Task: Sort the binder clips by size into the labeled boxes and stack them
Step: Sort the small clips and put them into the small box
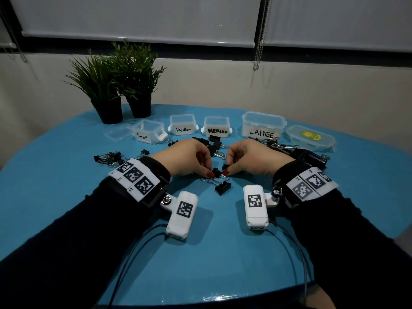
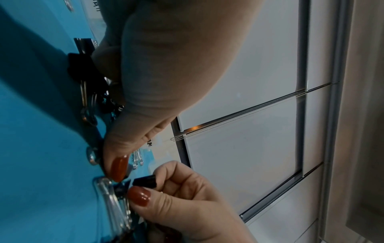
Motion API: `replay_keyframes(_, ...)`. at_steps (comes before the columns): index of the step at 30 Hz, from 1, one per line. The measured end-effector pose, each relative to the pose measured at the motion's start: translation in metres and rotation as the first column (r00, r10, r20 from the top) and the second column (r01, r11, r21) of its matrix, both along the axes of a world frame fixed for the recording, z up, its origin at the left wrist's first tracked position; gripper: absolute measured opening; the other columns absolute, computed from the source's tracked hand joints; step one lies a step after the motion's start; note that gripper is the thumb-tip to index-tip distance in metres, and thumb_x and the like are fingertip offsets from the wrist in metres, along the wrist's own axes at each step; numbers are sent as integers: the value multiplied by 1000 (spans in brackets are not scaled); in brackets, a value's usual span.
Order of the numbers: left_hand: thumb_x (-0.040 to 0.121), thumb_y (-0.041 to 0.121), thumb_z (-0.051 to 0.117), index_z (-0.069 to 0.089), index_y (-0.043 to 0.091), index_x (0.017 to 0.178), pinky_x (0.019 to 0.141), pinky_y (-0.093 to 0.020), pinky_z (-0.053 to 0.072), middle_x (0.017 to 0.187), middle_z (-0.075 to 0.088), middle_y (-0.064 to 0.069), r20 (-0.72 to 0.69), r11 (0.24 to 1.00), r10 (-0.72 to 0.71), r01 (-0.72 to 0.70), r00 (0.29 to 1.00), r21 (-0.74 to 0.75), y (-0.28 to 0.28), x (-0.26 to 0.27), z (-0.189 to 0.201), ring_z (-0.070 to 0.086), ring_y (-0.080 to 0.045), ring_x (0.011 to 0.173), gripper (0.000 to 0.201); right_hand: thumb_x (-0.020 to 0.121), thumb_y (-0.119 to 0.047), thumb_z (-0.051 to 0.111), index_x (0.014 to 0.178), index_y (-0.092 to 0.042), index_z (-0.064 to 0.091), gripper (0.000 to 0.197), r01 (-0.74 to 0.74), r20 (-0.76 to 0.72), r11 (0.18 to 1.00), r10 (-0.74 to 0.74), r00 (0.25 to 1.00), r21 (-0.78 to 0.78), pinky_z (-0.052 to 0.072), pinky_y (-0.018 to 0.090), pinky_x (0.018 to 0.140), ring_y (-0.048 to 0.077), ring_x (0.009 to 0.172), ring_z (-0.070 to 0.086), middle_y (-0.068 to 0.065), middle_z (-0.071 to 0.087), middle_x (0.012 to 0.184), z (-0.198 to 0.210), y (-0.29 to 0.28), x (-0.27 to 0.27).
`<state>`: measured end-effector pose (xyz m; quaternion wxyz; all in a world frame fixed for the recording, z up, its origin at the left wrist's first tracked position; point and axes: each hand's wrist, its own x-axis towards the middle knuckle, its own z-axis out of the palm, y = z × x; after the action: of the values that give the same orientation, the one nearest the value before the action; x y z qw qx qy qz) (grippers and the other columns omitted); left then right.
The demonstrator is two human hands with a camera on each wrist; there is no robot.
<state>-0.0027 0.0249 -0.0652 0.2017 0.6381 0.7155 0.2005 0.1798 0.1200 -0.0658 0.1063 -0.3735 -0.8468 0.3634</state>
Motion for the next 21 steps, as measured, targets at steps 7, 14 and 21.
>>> replay_keyframes(7,73,34,89,67,21,92,65,-27,48,83,69,3,14,999,49,-49,999,-6,1,-3,0,59,-12,70,32,79,-7,83,86,-16,64,22,40,-106,997,-46,993,-59,43,18,53,7,56,56,-3,63,67,1,-6,-8)
replay_keyframes(14,99,33,60,75,19,102,53,-25,37,88,70,-3,-52,935,333,-322,942,149,-8,-55,25,55,-14,63,21,90,4,66,101,-3,70,13,108,-351,948,-215,911,-300,50,22,52,10,60,57,1,65,72,-2,-22,-25)
replay_keyframes(21,102,13,49,60,11,138,97,-34,48,140,58,-11,-402,822,496,-565,770,-67,-27,-125,11,59,-30,119,38,91,0,66,102,-2,71,12,91,-330,961,-178,927,-262,40,22,48,10,54,49,6,64,76,0,-31,-40)
